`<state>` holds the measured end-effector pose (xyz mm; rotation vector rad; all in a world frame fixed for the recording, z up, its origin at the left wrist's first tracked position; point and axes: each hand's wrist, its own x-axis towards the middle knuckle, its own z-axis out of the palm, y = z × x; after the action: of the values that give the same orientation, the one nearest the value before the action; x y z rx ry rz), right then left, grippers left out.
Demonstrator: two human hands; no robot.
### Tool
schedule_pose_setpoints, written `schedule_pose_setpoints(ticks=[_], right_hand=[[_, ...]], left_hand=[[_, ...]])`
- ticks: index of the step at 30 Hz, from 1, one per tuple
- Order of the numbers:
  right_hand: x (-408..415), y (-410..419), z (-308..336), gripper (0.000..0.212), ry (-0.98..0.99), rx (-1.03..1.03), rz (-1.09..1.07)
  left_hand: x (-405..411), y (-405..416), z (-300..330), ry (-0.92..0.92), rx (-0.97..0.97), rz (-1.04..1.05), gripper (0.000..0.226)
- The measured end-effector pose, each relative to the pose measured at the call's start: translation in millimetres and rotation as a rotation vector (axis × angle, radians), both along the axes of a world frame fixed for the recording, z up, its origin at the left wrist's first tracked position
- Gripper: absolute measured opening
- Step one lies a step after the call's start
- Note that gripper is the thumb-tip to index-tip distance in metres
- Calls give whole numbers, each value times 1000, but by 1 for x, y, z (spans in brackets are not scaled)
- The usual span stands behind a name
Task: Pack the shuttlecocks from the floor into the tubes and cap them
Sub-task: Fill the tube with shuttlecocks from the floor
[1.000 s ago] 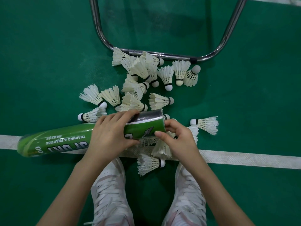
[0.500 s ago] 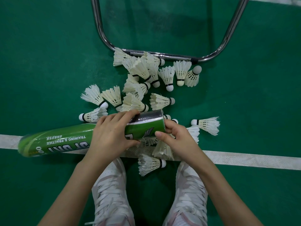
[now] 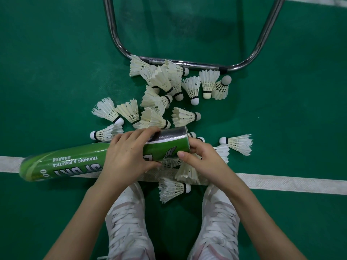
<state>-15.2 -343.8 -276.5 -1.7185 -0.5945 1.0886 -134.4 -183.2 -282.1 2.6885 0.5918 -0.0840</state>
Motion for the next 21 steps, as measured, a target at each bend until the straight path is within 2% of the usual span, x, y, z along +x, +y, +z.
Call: schedule_pose_setpoints(ticks=[9, 15, 21], right_hand=[[10, -9, -2, 15, -17, 23, -207], [36, -43, -9, 7, -191, -34, -470], [40, -75, -19, 11, -260, -79, -642]], left_hand=[[4, 4, -3, -15, -5, 20, 84], [2, 1, -4, -24, 8, 9, 85], [1, 0, -5, -2, 3, 6, 86]])
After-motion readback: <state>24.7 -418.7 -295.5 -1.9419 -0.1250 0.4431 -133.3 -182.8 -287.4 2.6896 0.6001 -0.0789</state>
